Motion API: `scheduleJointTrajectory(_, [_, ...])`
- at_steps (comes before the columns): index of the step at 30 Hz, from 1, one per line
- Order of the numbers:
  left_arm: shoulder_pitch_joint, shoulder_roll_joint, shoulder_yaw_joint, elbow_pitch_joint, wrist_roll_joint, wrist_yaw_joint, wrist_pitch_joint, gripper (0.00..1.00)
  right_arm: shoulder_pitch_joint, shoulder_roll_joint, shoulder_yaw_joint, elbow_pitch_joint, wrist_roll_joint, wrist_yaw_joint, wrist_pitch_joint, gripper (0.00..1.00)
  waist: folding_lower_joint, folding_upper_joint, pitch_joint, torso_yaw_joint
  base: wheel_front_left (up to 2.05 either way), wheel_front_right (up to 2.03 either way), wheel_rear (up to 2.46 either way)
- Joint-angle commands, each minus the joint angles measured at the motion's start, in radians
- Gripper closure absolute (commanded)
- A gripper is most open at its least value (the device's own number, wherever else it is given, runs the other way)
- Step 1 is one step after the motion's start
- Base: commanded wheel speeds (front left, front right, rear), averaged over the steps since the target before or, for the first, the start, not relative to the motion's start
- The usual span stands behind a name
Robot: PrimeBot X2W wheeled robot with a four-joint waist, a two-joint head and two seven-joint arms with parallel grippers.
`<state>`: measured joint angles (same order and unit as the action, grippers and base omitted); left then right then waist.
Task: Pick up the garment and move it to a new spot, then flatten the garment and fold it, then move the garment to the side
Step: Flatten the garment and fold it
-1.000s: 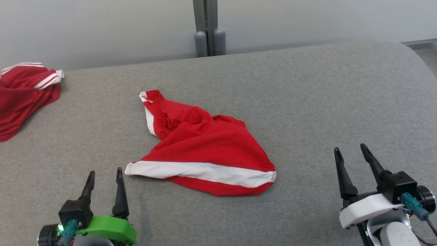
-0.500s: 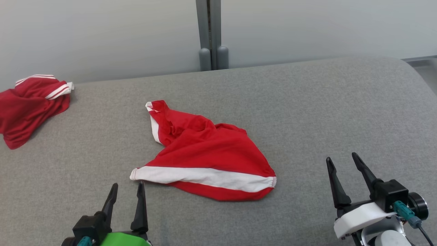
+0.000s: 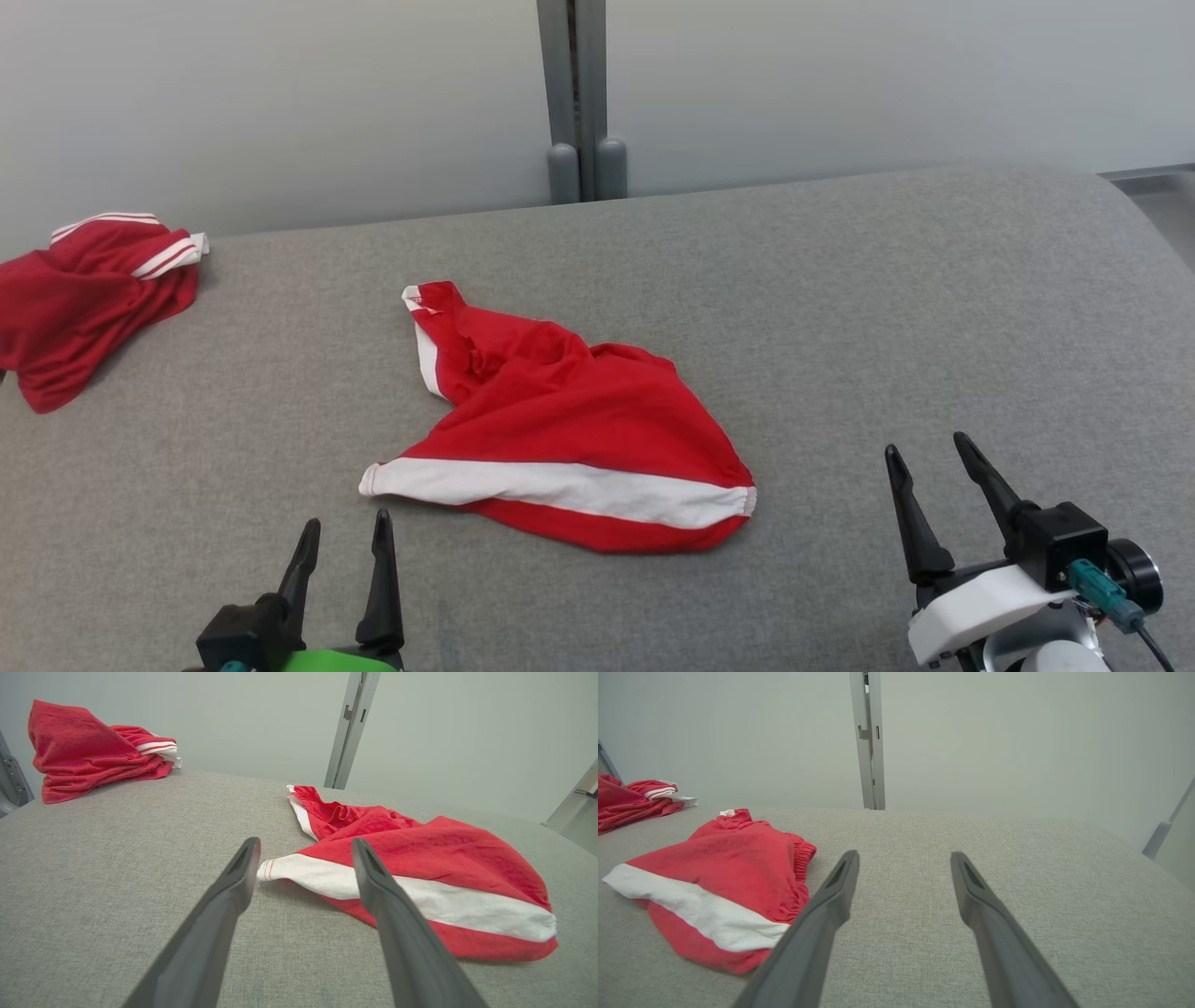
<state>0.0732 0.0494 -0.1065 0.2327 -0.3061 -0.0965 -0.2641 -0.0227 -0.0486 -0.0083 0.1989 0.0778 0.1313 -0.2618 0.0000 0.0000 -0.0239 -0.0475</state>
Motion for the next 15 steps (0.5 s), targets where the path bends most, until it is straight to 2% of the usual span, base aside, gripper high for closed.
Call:
scheduleJointTrajectory(1, [0.013, 0.002, 0.002, -0.002, -0.001, 0.002, -0.001, 0.00, 0.006, -0.004, 0.001, 0.003, 0.004, -0.001, -0.005, 0.00, 0.0000, 0.0000, 0.001, 0.001, 0.00, 0.00, 0.00])
scheduleJointTrajectory(8, [0.008, 0.002, -0.002, 0.001, 0.009, 0.004, -0.001, 0.00, -0.030, -0.005, 0.040, 0.043, 0.018, -0.001, -0.005, 0.00, 0.0000, 0.0000, 0.011, 0.007, 0.00, 0.00, 0.00])
scheduleJointTrajectory(15, [-0.005, 0.002, -0.008, 0.013, 0.020, 0.004, -0.001, 0.00, -0.115, -0.004, 0.145, 0.268, 0.001, -0.001, -0.005, 0.00, 0.0000, 0.0000, 0.027, 0.032, 0.00, 0.00, 0.00])
